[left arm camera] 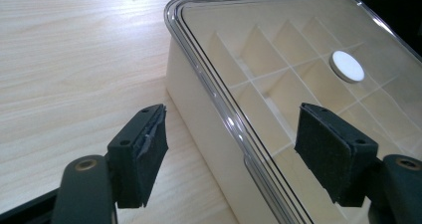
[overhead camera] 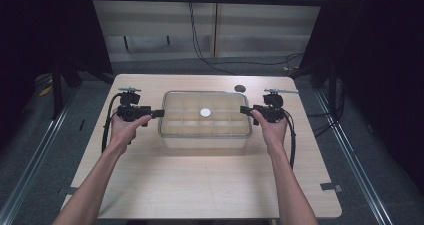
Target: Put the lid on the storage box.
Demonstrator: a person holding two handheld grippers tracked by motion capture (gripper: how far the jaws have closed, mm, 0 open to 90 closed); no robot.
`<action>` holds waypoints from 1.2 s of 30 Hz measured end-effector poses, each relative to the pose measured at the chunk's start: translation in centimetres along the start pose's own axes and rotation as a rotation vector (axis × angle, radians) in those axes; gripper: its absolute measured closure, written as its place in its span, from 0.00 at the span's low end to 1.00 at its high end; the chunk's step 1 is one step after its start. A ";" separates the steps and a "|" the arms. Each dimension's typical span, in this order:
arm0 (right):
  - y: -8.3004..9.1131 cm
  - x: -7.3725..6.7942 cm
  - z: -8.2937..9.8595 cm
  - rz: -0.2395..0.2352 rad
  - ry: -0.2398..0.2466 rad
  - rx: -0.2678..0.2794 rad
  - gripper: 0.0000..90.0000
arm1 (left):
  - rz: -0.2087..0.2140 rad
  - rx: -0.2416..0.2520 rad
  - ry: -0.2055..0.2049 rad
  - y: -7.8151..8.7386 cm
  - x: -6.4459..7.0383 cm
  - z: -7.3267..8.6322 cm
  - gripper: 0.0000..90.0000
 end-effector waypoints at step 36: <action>11.1 -3.8 6.2 -0.112 0.103 0.038 0.38 | 0.020 0.049 -0.143 9.1 3.3 6.2 0.32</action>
Point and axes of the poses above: each handheld gripper's, and its own axes: y roughly backward along the jaws, z roughly out of its underside, x roughly to its right, the point moved 8 cm from there along -y, roughly forward along the jaws, and after that the axes turned 6 degrees about x, right-handed, at the moved point
